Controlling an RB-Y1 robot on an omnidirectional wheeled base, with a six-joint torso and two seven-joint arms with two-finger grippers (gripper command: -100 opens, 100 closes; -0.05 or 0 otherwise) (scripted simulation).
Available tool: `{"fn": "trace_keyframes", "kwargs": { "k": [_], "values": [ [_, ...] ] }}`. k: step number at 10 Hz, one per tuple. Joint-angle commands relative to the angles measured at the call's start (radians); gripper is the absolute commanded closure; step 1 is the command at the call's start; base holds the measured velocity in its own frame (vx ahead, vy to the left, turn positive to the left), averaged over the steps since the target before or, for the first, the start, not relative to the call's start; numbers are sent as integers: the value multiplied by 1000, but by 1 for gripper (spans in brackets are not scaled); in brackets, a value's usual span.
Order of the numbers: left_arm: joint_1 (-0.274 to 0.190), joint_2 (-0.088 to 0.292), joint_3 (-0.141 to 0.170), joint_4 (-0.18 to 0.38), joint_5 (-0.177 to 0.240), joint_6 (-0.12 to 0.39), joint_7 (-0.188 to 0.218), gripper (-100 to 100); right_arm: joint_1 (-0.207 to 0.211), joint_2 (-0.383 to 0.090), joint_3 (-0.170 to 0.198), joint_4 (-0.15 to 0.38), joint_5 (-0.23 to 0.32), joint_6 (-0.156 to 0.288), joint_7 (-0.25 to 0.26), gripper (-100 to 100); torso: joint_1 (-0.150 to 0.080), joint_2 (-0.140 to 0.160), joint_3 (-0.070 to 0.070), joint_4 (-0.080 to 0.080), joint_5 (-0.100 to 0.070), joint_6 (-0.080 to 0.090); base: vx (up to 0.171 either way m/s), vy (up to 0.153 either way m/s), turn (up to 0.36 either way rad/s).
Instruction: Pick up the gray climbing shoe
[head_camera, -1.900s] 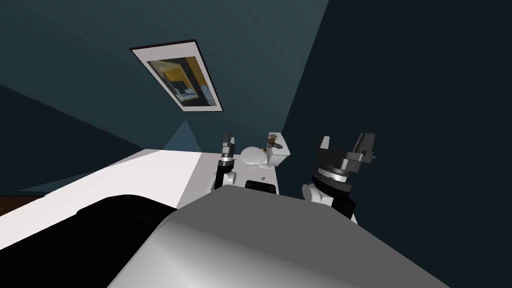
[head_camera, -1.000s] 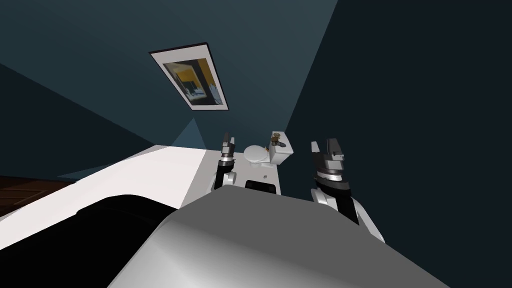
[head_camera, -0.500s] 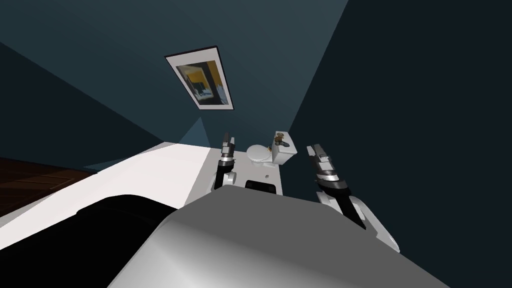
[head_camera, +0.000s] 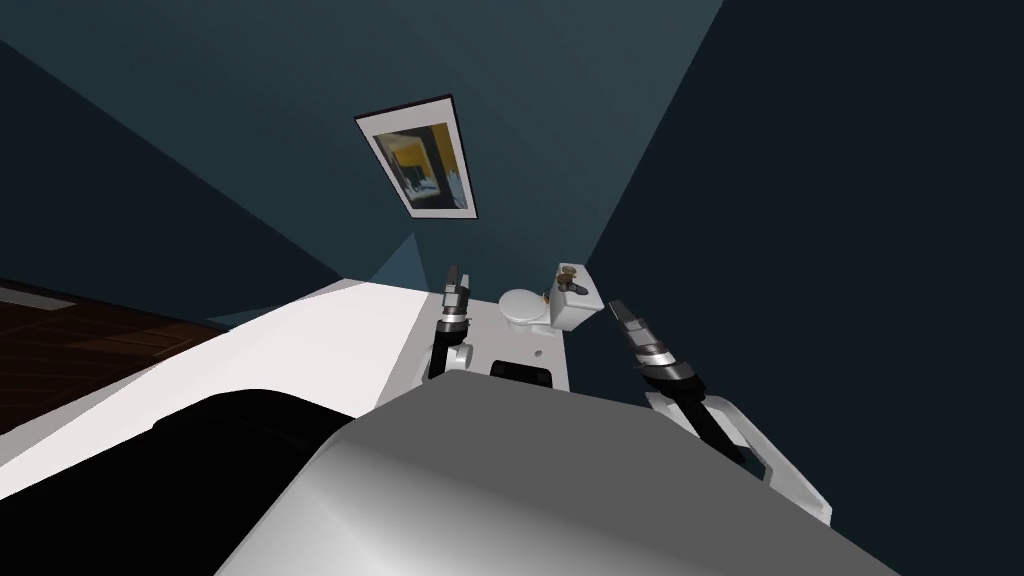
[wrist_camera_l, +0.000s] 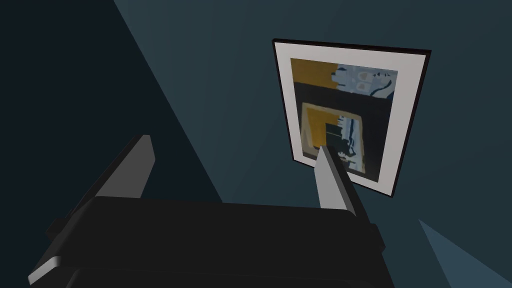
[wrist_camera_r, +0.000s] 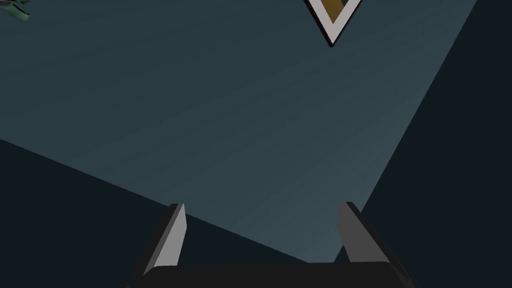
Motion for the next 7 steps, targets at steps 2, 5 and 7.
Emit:
{"fn": "trace_keyframes", "kwargs": {
  "k": [2, 5, 7],
  "values": [
    [0, 0, 0, 0, 0, 0, 0, 0, 2, -80, -1, 79, 53, -1, 22, -100, -1, -1, 0, 0, 0, 0, -7, 65, 132],
    [0, 0, 0, 0, 0, 0, 0, 0, 11, -158, 0, 153, 101, -2, 44, -100, 0, -1, -1, 0, 0, 0, 7, 61, 102],
    [0, 0, 0, 0, 0, 0, 0, 0, 15, -210, 0, 189, 124, -3, 55, -100, 0, -2, -1, 0, 0, 0, 4, 57, 86]
  ]
}}
